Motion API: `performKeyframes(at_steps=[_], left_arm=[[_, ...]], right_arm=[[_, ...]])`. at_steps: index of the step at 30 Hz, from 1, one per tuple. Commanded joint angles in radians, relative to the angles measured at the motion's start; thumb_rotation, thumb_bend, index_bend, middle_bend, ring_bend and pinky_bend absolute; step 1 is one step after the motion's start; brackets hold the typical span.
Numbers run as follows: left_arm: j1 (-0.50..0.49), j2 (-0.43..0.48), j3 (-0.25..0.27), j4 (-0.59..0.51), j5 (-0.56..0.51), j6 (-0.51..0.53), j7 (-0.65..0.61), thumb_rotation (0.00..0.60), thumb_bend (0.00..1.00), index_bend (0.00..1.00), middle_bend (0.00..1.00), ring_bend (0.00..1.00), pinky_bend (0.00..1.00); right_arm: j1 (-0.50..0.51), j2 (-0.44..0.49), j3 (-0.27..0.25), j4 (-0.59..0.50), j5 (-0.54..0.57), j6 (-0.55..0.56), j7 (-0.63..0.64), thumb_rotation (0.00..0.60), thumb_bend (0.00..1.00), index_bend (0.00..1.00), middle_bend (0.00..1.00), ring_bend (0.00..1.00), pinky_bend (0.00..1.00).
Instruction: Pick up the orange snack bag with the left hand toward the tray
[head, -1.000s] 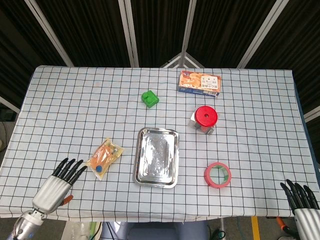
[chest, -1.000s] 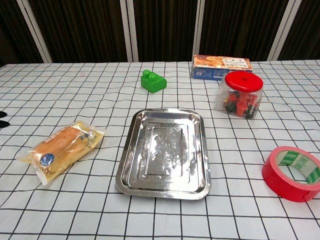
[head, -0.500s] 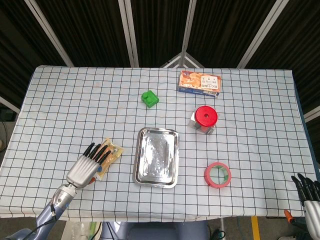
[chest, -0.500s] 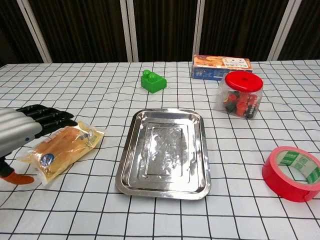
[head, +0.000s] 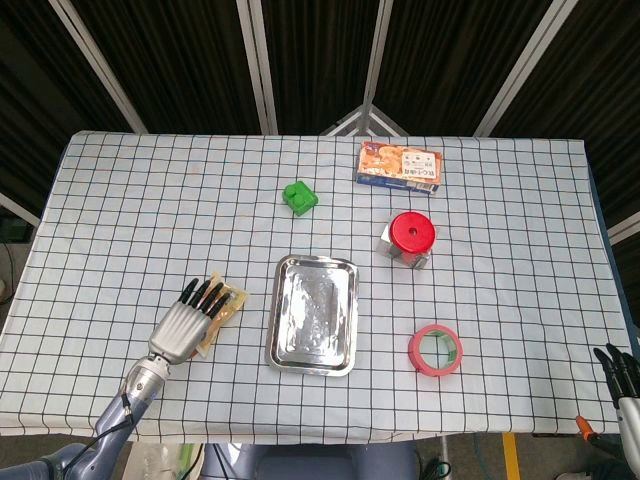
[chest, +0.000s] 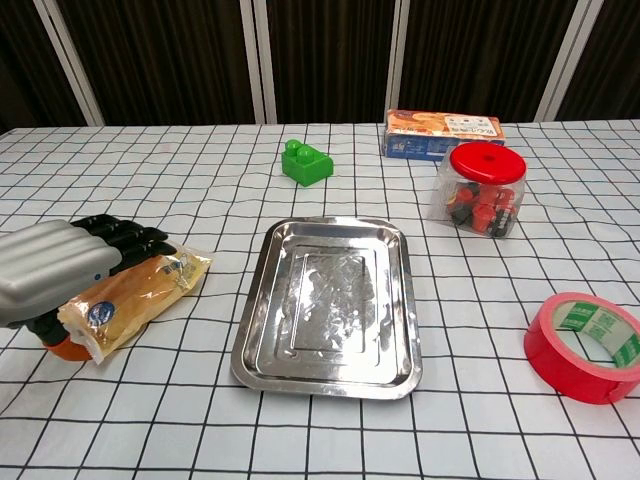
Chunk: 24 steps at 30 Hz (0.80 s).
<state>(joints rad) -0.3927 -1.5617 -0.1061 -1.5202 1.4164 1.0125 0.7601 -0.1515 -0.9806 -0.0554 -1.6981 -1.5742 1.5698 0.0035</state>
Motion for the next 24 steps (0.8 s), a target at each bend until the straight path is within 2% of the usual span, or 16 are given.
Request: performKeyframes(at_steps=[1, 5, 9, 19, 24], left_arm=[[-0.007, -0.009, 0.0, 0.007, -0.01, 0.011, 0.004, 0.6, 0.0, 0.0, 0.04, 0.02, 0.03], [-0.016, -0.029, -0.002, 0.022, -0.001, 0.044, -0.02, 0.6, 0.03, 0.07, 0.19, 0.13, 0.14], [-0.024, -0.045, 0.009, 0.049, 0.026, 0.073, -0.05, 0.6, 0.05, 0.16, 0.29, 0.21, 0.21], [-0.038, -0.056, 0.019, 0.079, 0.011, 0.088, -0.088, 0.6, 0.12, 0.26, 0.4, 0.31, 0.32], [-0.035, -0.042, 0.019, 0.061, 0.055, 0.15, -0.139, 0.6, 0.13, 0.29, 0.43, 0.35, 0.38]], right_arm=[[0.002, 0.0, 0.0, 0.001, 0.002, -0.003, 0.001, 0.6, 0.3, 0.0, 0.0, 0.0, 0.0], [0.005, 0.001, 0.001, 0.001, 0.005, -0.007, 0.002, 0.6, 0.3, 0.0, 0.0, 0.0, 0.0], [0.005, 0.001, 0.001, 0.001, 0.007, -0.008, 0.0, 0.6, 0.3, 0.0, 0.0, 0.0, 0.0], [0.006, 0.004, 0.0, -0.001, 0.011, -0.009, 0.002, 0.6, 0.3, 0.0, 0.0, 0.0, 0.0], [0.004, 0.004, -0.002, -0.004, 0.006, -0.005, 0.0, 0.6, 0.3, 0.0, 0.0, 0.0, 0.0]])
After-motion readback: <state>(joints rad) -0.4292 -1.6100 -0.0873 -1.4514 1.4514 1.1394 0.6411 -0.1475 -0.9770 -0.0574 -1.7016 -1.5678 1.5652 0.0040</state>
